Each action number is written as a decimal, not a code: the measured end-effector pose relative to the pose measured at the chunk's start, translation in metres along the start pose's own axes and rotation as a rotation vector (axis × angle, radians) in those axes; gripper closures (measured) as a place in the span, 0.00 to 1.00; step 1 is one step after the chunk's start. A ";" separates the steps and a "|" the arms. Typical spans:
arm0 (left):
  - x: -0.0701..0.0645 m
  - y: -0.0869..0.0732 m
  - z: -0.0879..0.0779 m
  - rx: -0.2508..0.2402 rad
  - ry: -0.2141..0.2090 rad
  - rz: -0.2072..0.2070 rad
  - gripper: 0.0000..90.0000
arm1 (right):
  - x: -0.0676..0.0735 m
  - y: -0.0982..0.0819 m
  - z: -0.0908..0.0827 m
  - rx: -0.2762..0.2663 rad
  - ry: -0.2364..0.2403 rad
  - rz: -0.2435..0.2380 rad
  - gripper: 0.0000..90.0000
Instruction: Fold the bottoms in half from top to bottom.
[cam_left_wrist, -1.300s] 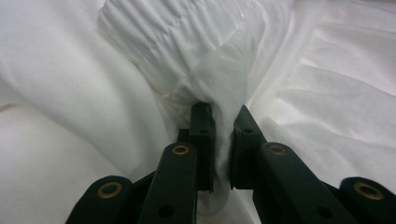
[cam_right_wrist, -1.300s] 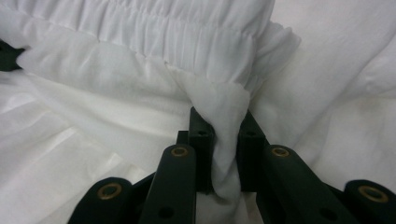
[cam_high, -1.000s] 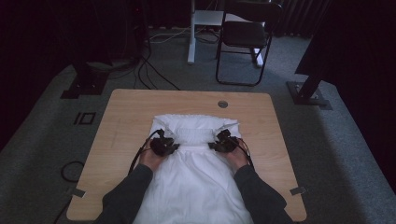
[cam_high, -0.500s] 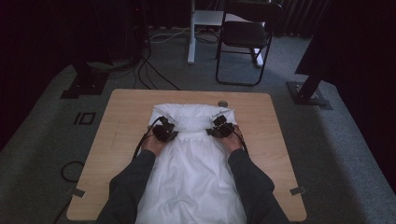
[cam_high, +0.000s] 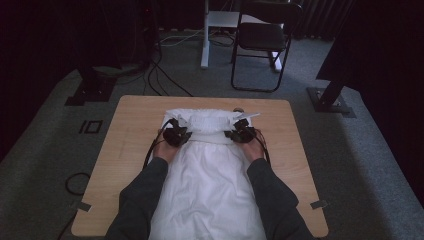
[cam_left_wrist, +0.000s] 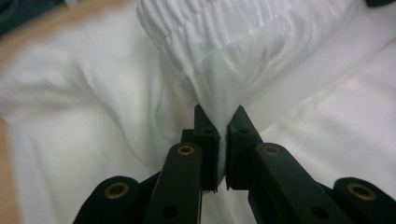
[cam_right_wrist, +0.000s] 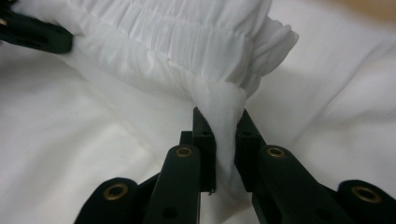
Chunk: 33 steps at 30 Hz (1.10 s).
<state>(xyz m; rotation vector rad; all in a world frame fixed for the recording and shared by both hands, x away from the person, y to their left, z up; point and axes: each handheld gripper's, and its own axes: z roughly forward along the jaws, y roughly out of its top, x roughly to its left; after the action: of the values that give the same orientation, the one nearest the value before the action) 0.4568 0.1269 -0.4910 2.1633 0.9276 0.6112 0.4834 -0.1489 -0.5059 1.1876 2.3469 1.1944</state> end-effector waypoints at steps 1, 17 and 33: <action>-0.001 0.004 -0.009 -0.038 -0.008 -0.006 0.95 | 0.002 0.003 -0.010 -0.029 0.002 -0.008 0.92; -0.055 -0.021 -0.112 -0.206 -0.211 0.032 0.95 | 0.059 -0.028 -0.126 -0.180 0.063 -0.213 0.92; -0.085 -0.104 -0.058 0.107 -0.221 0.006 0.95 | 0.080 -0.125 -0.059 0.113 0.117 -0.151 0.91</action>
<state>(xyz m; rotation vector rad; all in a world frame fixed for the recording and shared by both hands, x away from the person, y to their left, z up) 0.3209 0.1379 -0.5435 2.2741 0.8512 0.3225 0.3314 -0.1621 -0.5536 0.9766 2.5697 1.1217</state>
